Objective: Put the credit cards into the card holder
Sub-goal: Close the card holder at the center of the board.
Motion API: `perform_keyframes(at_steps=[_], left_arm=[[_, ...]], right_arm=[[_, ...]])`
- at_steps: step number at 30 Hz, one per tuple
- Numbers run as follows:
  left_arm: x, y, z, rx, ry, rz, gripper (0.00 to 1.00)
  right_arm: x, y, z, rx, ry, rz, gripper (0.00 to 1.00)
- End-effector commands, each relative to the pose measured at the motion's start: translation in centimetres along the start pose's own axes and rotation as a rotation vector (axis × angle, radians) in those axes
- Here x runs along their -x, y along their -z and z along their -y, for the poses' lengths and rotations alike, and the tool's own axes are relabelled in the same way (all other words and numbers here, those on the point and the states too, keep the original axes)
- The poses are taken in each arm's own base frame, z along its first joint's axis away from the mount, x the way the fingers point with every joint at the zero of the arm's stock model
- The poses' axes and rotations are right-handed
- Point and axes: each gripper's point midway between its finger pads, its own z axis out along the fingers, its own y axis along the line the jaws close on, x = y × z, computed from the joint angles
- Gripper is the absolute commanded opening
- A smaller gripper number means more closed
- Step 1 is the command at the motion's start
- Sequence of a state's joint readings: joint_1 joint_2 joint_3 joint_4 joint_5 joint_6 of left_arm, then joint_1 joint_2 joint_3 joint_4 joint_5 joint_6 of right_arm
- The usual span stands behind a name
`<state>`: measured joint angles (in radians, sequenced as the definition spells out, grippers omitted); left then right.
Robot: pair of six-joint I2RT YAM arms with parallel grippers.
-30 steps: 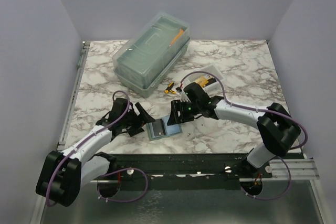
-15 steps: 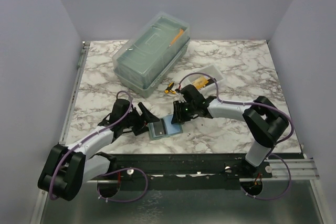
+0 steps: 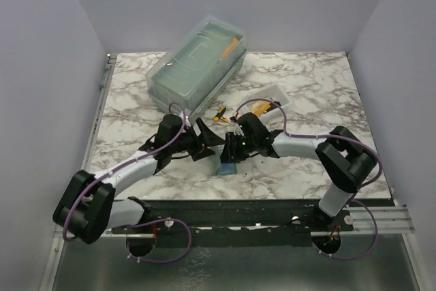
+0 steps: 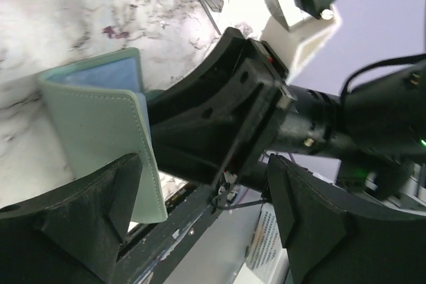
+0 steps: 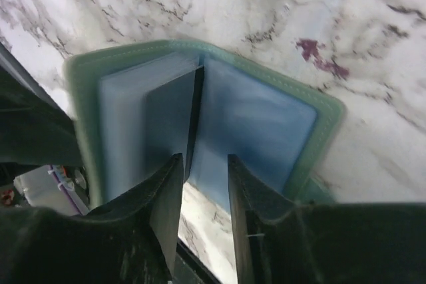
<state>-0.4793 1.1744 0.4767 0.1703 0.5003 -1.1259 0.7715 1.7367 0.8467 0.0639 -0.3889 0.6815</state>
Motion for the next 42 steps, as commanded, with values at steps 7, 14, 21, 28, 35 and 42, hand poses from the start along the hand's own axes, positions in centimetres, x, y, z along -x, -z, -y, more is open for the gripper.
perform_keyframes(at_steps=[7, 14, 21, 28, 35, 42], left_arm=[[-0.1, -5.1, 3.7, -0.068, -0.105, -0.080, 0.87], [-0.2, -4.8, 3.5, -0.055, -0.112, -0.104, 0.87], [1.4, 1.7, 1.8, 0.207, -0.307, 0.015, 0.92], [1.7, 5.5, -5.6, 0.457, -0.074, 0.102, 0.82], [1.9, 5.4, -7.7, 0.447, 0.007, 0.175, 0.48], [0.0, 2.4, -7.3, 0.369, -0.028, 0.052, 0.32]], right_arm=[[1.3, 8.5, 3.7, -0.274, -0.030, 0.133, 0.54], [1.2, 7.3, 2.9, -0.211, -0.025, 0.110, 0.55], [0.6, 5.8, 3.2, -0.192, -0.036, 0.059, 0.56], [0.4, 5.9, 4.4, -0.257, -0.047, 0.064, 0.46], [0.3, 6.4, 4.3, -0.247, -0.048, 0.081, 0.16], [0.5, 7.0, 4.1, -0.243, -0.050, 0.106, 0.11]])
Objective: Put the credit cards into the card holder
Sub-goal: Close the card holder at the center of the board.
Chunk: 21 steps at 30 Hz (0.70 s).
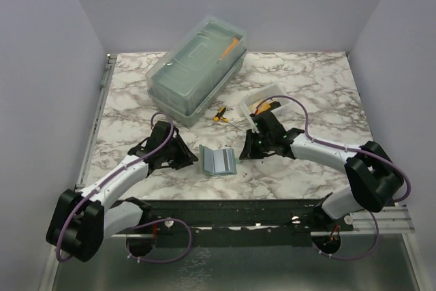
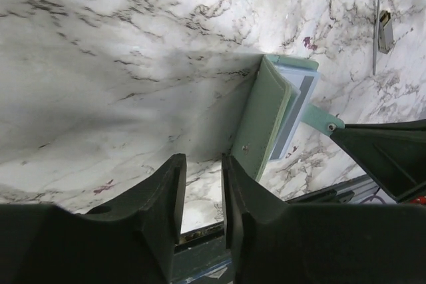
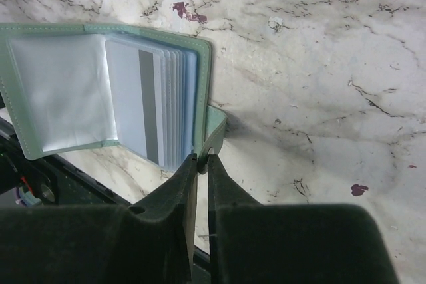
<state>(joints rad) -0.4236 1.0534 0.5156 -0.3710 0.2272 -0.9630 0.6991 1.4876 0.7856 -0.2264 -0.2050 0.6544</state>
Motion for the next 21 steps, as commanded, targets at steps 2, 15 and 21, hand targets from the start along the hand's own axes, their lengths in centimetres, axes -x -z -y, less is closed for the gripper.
perform_keyframes(at_steps=[2, 15, 21], left_arm=[[-1.0, -1.5, 3.6, -0.111, -0.078, -0.040, 0.32], [-2.7, -5.4, 8.0, -0.163, -0.211, -0.113, 0.32], [-3.9, -7.5, 7.3, -0.127, -0.230, -0.171, 0.34]], right_arm=[[0.2, 0.6, 0.2, -0.012, 0.003, 0.030, 0.11], [0.3, 0.1, -0.1, 0.040, 0.065, 0.060, 0.06], [0.6, -0.3, -0.8, 0.093, 0.099, 0.088, 0.00]])
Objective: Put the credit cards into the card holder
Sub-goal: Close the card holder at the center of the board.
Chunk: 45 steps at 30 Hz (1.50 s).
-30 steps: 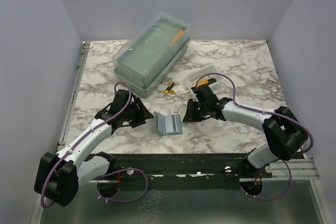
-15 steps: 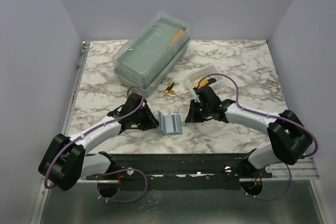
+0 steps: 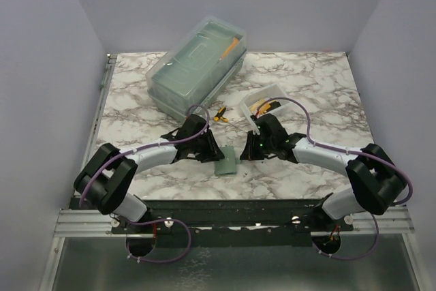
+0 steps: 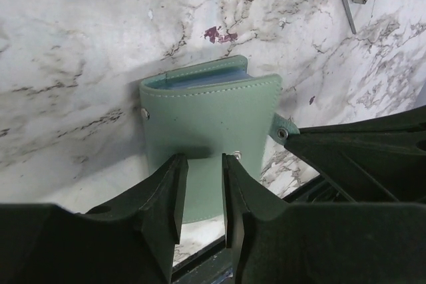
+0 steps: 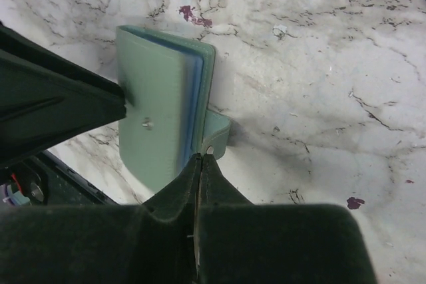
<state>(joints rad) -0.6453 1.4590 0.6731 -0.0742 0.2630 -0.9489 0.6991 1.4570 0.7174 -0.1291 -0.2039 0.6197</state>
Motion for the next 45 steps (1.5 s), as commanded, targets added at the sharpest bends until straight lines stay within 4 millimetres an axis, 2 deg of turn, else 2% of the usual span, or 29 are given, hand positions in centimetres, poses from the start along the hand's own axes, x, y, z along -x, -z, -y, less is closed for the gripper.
perform_keyframes(at_steps=[1, 9, 18, 22, 28, 31, 34, 39, 45], left_arm=[[-0.4, -1.4, 0.2, -0.008, -0.032, -0.034, 0.32], [-0.9, -2.6, -1.4, 0.048, -0.028, -0.054, 0.29], [-1.1, -2.8, -1.7, 0.058, -0.030, -0.069, 0.28], [-1.2, -2.7, -1.4, 0.046, -0.040, -0.077, 0.26], [-1.3, -2.3, -1.0, 0.029, -0.050, -0.083, 0.25], [-1.6, -2.6, -0.6, 0.010, -0.064, -0.115, 0.25], [-1.9, -2.8, -0.5, 0.005, -0.064, -0.139, 0.25], [-1.5, -2.6, -1.1, 0.042, -0.074, -0.109, 0.25], [-1.2, -2.3, -0.8, 0.045, -0.087, -0.092, 0.25]], right_arm=[[0.8, -0.3, -1.1, 0.069, 0.056, 0.041, 0.00], [0.9, -0.6, -3.2, 0.190, 0.087, 0.031, 0.00], [0.1, -1.4, -3.4, 0.217, 0.109, -0.023, 0.00], [0.2, -1.5, -2.4, 0.155, 0.090, -0.019, 0.00], [0.1, -0.6, -1.0, 0.066, 0.121, -0.024, 0.15], [0.0, -0.6, -0.7, 0.050, 0.120, -0.034, 0.27], [0.2, -0.7, -0.7, 0.042, 0.128, -0.028, 0.32], [1.1, -0.6, -0.5, 0.004, 0.136, -0.009, 0.36], [1.2, -0.9, -0.6, -0.024, 0.157, -0.020, 0.38]])
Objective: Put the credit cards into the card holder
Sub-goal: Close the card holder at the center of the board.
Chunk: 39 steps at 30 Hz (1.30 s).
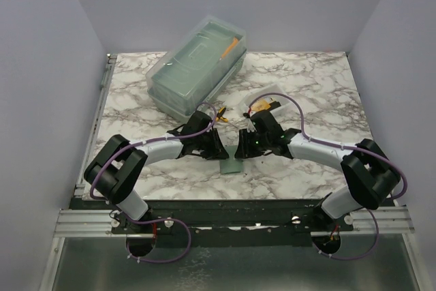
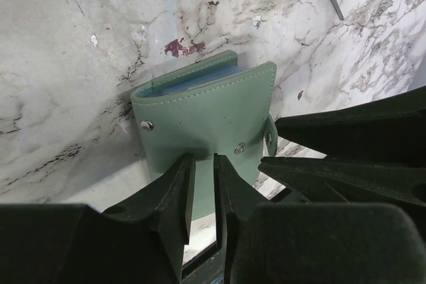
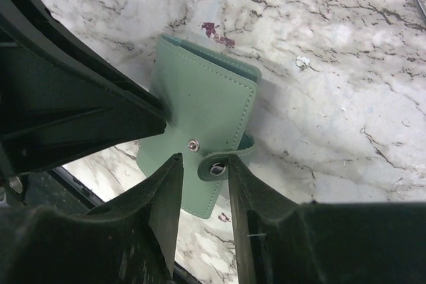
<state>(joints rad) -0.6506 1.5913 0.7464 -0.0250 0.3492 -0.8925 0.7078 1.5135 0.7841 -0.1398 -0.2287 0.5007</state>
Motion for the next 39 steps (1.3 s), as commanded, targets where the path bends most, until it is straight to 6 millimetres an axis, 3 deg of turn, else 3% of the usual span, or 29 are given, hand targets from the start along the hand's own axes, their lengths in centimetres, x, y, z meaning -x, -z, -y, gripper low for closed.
perform_keyframes(at_steps=[1, 14, 24, 29, 39], left_arm=[[-1.0, -0.2, -1.7, 0.089, -0.028, -0.017, 0.25], [-1.0, 0.0, 0.0, 0.074, -0.073, -0.010, 0.26], [-1.0, -0.2, 0.4, 0.075, -0.081, -0.011, 0.26], [-1.0, -0.2, 0.5, 0.076, -0.084, -0.010, 0.26], [-1.3, -0.4, 0.5, 0.077, -0.086, -0.023, 0.26]], right_arm=[[0.3, -0.3, 0.3, -0.055, 0.031, -0.011, 0.38], [-0.3, 0.0, 1.4, -0.129, 0.014, -0.023, 0.38], [0.3, 0.6, 0.7, -0.100, 0.002, 0.014, 0.21], [0.1, 1.5, 0.5, -0.091, -0.012, 0.028, 0.31], [-0.5, 0.9, 0.8, -0.098, -0.016, 0.004, 0.32]])
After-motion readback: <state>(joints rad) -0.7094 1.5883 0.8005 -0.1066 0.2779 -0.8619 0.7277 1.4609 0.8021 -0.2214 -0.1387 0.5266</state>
